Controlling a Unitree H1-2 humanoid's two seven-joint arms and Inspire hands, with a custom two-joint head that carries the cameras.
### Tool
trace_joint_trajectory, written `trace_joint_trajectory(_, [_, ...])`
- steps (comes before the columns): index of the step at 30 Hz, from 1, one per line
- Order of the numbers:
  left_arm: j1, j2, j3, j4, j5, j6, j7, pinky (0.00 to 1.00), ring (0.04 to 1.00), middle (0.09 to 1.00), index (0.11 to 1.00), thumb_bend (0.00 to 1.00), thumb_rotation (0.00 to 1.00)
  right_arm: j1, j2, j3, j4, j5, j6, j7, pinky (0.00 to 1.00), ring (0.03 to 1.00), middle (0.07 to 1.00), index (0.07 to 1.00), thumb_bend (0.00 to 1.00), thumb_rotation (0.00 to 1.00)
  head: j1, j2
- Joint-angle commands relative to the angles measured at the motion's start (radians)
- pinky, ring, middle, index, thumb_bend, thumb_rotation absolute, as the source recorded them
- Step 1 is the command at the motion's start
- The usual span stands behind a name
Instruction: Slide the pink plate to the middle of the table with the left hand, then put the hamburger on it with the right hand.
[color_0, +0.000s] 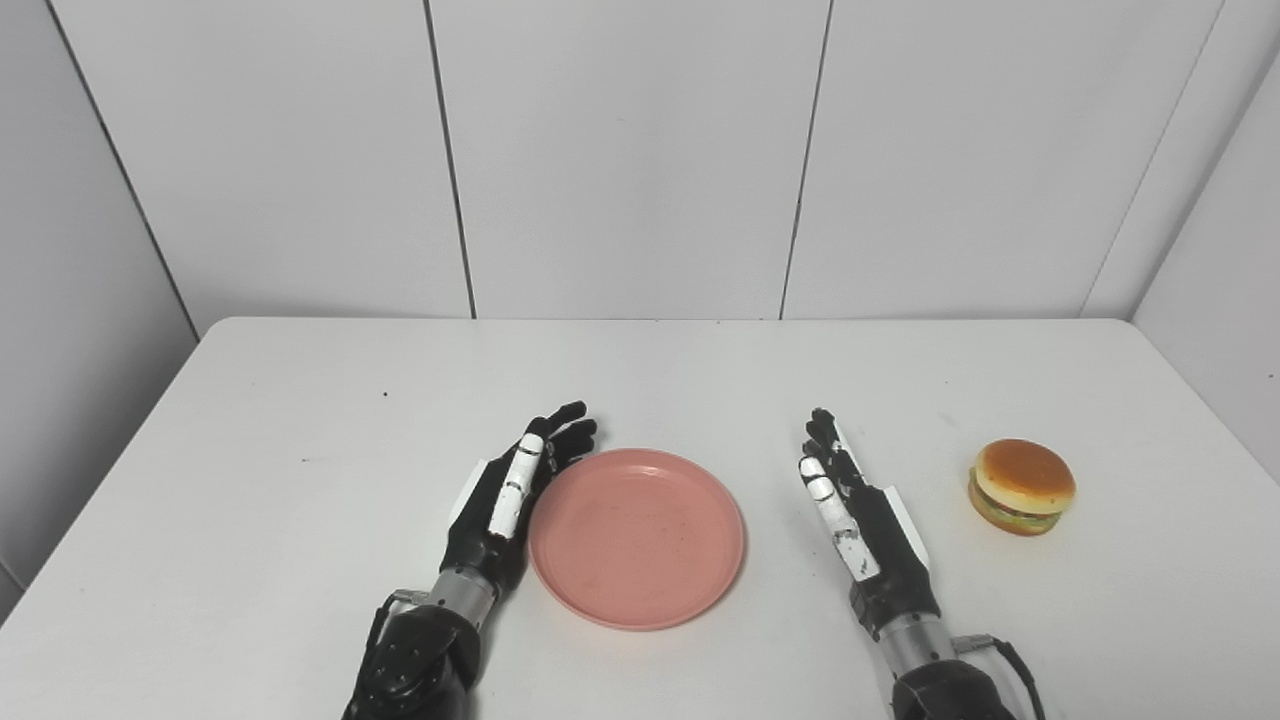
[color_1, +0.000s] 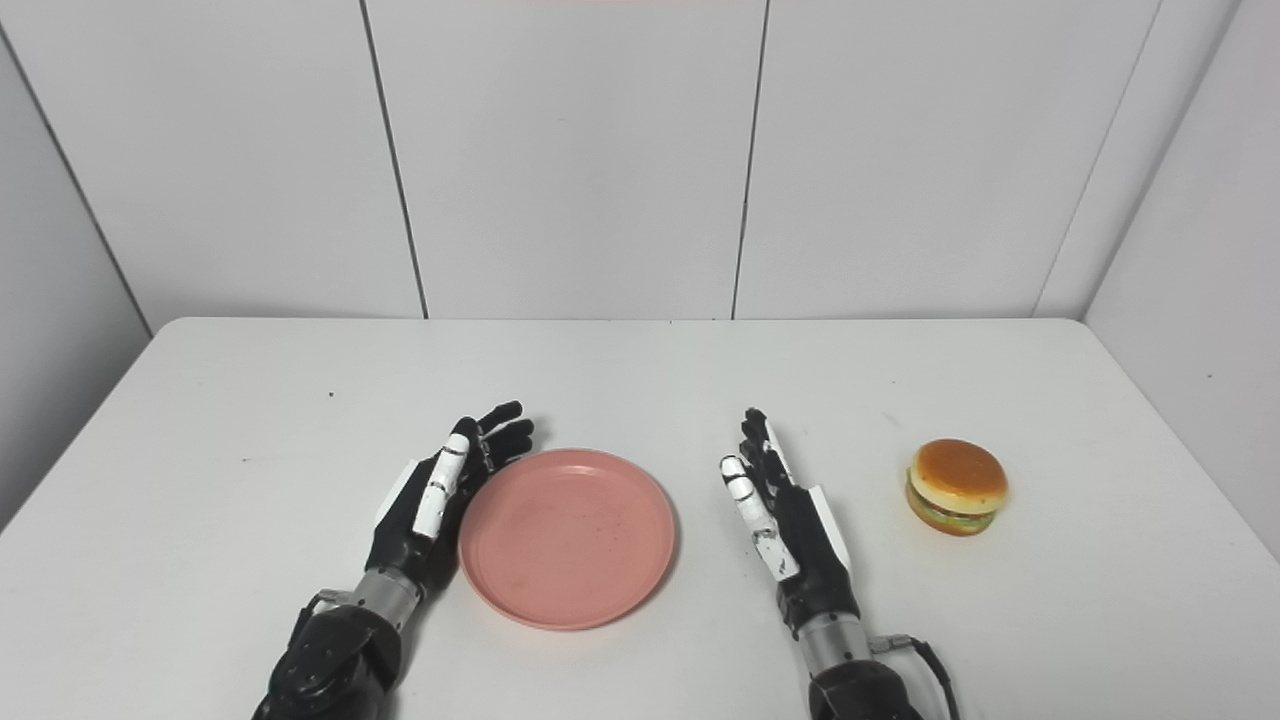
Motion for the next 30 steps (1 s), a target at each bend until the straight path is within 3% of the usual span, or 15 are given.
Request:
trace_joint_trajectory(1, [0.010,-0.009,-0.016,0.001,0.008,0.033,-0.017,0.88,0.873,0.843,0.814,0.49,1.00,0.004,0.005,-0.004,-0.042,-0.018,-0.004,-0.025,0.99,1.000,1.000,1.000,0.59,0.80,-0.018,-0.004])
trace_joint_trajectory(6, [0.011,-0.005,-0.016,0.004,0.002,0.027,-0.022,0.90,0.873,0.846,0.813,0.48,1.00,-0.003,-0.012,-0.013,-0.071,-0.103,-0.040,-0.088,0.91,0.949,0.976,0.985,0.55,0.54,-0.061,-0.008])
trace_joint_trajectory(10, [0.010,0.004,-0.007,0.012,-0.008,0.020,-0.027,0.88,0.869,0.845,0.811,0.49,1.00,-0.012,-0.020,-0.019,-0.130,-0.129,-0.039,-0.110,0.87,0.923,0.958,0.970,0.61,0.49,-0.107,-0.014])
trace_joint_trajectory(13, [0.008,0.012,-0.001,0.016,-0.009,0.019,-0.036,0.87,0.867,0.843,0.811,0.52,1.00,-0.016,-0.034,-0.015,-0.188,-0.192,-0.017,-0.132,0.87,0.912,0.929,0.937,0.60,0.41,-0.147,-0.019])
trace_joint_trajectory(20, [0.010,0.030,0.010,0.001,-0.011,0.037,-0.051,0.87,0.870,0.853,0.821,0.50,1.00,-0.043,-0.074,-0.056,-0.309,-0.246,0.092,-0.139,0.84,0.896,0.898,0.902,0.65,0.37,-0.220,-0.015])
trace_joint_trajectory(26, [0.011,0.031,0.015,-0.008,-0.018,0.049,-0.053,0.86,0.863,0.847,0.811,0.48,1.00,-0.061,-0.146,-0.086,-0.320,-0.274,0.096,-0.134,0.74,0.830,0.861,0.871,0.66,0.38,-0.233,-0.016])
trace_joint_trajectory(30, [0.012,0.025,0.018,-0.006,-0.020,0.045,-0.053,0.85,0.862,0.847,0.812,0.47,1.00,-0.065,-0.206,-0.115,-0.310,-0.276,0.099,-0.127,0.77,0.824,0.850,0.861,0.68,0.40,-0.251,-0.024])
